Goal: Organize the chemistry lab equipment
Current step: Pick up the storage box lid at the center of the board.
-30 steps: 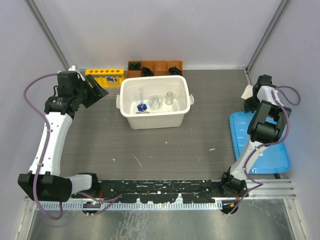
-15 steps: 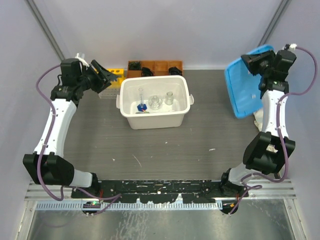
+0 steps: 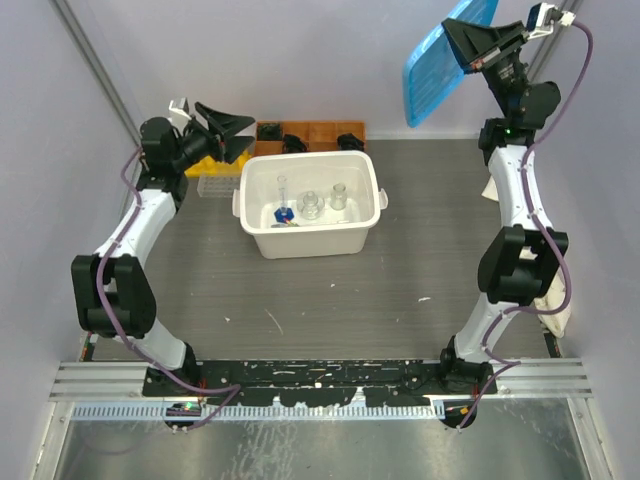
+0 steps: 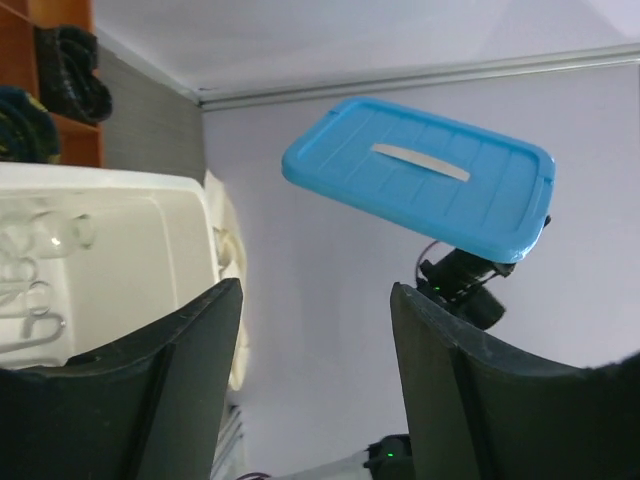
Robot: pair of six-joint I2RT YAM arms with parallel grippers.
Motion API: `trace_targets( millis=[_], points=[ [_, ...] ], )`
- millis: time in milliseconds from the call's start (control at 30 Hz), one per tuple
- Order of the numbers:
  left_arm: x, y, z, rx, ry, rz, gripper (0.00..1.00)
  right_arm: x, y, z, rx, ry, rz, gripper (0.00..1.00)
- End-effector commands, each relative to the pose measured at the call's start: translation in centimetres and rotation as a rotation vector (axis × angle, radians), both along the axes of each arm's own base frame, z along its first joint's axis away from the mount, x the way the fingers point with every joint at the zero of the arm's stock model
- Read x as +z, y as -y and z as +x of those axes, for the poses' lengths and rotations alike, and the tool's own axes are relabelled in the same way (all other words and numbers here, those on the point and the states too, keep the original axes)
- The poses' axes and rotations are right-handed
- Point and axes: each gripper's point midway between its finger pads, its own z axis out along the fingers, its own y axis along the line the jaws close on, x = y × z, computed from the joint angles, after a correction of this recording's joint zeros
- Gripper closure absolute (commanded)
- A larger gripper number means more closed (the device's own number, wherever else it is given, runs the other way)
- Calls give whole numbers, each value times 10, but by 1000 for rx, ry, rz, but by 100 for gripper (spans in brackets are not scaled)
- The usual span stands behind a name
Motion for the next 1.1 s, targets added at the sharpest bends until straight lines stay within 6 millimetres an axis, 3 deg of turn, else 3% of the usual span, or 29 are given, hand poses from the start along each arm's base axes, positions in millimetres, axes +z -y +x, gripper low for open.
trace_targets(
  millis=[0,167,233,267,633,1067],
  points=[
    [54,5,-12,-88,170,-221,36,69,-4,-82,184,357,138,99],
    [74,10,-19,-131,231,-349,23,82,-2,-97,297,429,277,99],
    [81,16,-22,-158,247,-408,9,86,-9,-101,324,435,287,99],
    [93,30,-28,-213,274,-521,0,93,-26,-112,370,445,293,99],
    [86,107,-41,-366,207,-667,4,97,-72,-134,508,471,333,99],
    [80,114,-34,-351,194,-787,5,95,-72,-167,606,505,428,99]
  ],
)
